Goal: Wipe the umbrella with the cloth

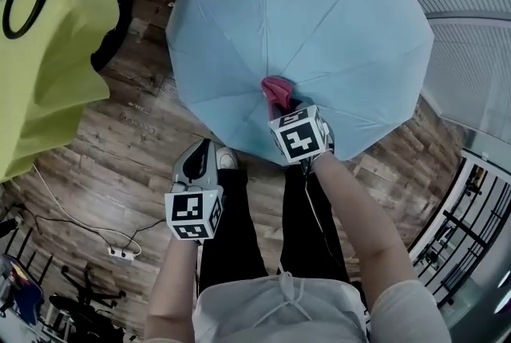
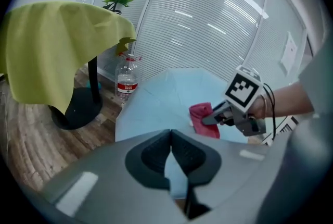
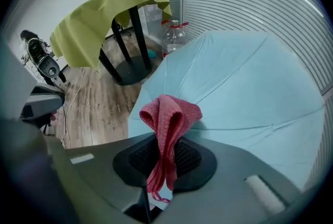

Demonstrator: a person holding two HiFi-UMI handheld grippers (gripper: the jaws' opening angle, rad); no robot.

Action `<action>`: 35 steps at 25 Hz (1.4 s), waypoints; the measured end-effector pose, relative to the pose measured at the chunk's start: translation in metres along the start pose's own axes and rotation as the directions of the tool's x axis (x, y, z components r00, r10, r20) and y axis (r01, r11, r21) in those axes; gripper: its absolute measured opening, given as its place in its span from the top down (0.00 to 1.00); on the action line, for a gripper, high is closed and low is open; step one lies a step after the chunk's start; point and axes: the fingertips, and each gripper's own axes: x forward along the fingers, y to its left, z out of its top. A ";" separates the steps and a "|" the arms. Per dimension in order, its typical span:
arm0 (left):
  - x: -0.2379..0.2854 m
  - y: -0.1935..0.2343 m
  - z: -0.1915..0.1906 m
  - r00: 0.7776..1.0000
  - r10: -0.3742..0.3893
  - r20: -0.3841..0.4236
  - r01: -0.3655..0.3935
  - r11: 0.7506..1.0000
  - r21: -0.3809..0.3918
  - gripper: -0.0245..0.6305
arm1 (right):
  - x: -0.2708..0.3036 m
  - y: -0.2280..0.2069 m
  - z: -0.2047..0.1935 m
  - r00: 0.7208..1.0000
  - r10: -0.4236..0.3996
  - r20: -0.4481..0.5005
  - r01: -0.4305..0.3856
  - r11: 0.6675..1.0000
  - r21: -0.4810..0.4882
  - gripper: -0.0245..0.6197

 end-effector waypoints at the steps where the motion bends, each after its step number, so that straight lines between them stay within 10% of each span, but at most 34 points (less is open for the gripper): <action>1: 0.001 0.003 -0.002 1.000 0.011 0.000 -0.011 1.000 -0.006 0.95 | 0.004 -0.001 0.001 1.000 0.000 -0.001 0.000 1.000 -0.008 0.87; 13: 0.025 -0.043 -0.002 0.992 0.123 0.014 -0.121 0.989 -0.083 0.95 | 0.000 -0.041 -0.021 0.994 0.106 0.023 -0.103 0.990 -0.097 0.87; 35: 0.125 -0.226 0.038 1.000 0.024 -0.010 -0.025 1.000 -0.019 0.95 | -0.073 -0.203 -0.038 0.986 0.142 0.086 -0.129 0.981 -0.144 0.87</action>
